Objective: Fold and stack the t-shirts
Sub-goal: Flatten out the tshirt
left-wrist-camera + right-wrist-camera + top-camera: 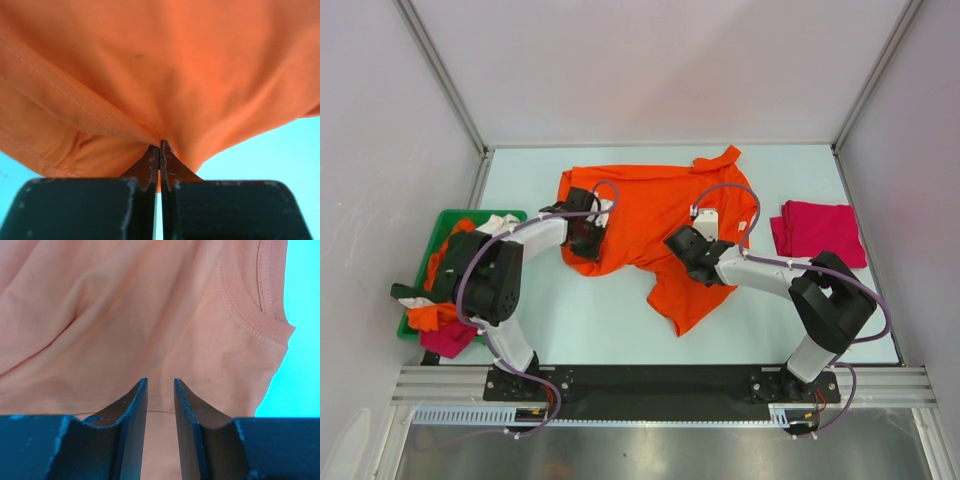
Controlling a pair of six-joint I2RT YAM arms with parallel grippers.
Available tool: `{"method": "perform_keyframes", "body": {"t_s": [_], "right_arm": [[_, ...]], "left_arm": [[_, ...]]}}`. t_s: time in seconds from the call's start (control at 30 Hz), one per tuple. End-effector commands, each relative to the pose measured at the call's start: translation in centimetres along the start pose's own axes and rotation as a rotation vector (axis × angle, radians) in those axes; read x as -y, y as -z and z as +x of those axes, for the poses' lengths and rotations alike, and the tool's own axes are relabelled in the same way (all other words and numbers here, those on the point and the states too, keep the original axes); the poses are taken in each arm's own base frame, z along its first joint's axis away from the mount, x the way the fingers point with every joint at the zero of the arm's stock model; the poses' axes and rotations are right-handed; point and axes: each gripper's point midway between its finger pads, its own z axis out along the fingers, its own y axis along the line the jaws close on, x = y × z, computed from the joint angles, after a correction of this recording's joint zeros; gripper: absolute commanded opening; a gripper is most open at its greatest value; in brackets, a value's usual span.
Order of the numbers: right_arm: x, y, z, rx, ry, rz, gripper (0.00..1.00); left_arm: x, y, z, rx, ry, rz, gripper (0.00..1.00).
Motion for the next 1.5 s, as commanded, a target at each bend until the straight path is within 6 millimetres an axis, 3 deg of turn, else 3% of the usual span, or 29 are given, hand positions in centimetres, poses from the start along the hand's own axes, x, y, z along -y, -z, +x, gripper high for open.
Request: {"method": "perform_keyframes", "body": {"t_s": [0.0,0.17,0.4,0.5,0.6,0.8,0.97,1.1,1.47], "right_arm": [[-0.4,0.6,-1.1,0.044,-0.043,0.003,0.33],[-0.9,0.7,-1.2,0.046,-0.035,-0.003,0.33],[-0.8,0.7,-1.0,0.043,-0.034,-0.001,0.32],[-0.7,0.8,-0.9,0.043,-0.034,0.002,0.32],[-1.0,0.9,-0.7,0.04,-0.035,-0.008,0.33],[-2.2,1.0,-0.1,0.037,-0.016,-0.027,0.33],[-2.4,1.0,0.1,0.034,-0.01,-0.029,0.33],[-2.4,1.0,0.2,0.033,-0.009,-0.028,0.32],[-2.4,1.0,-0.1,0.037,-0.015,-0.021,0.33]], "left_arm": [[3.5,1.6,-2.3,0.093,-0.126,0.019,0.0],[5.8,1.0,-1.5,0.062,-0.194,0.049,0.0],[7.2,0.1,-0.9,0.007,-0.242,0.066,0.11],[6.7,0.8,-1.4,0.031,-0.243,0.028,0.22],[6.6,2.9,-3.1,0.123,-0.228,0.021,0.4],[5.6,3.3,-2.7,0.129,-0.207,0.0,0.5],[2.9,3.9,-2.8,0.142,-0.132,0.001,0.53],[1.7,2.9,-1.8,0.095,-0.108,0.007,0.5],[3.0,2.0,-0.9,0.056,-0.099,0.11,0.45]]}}
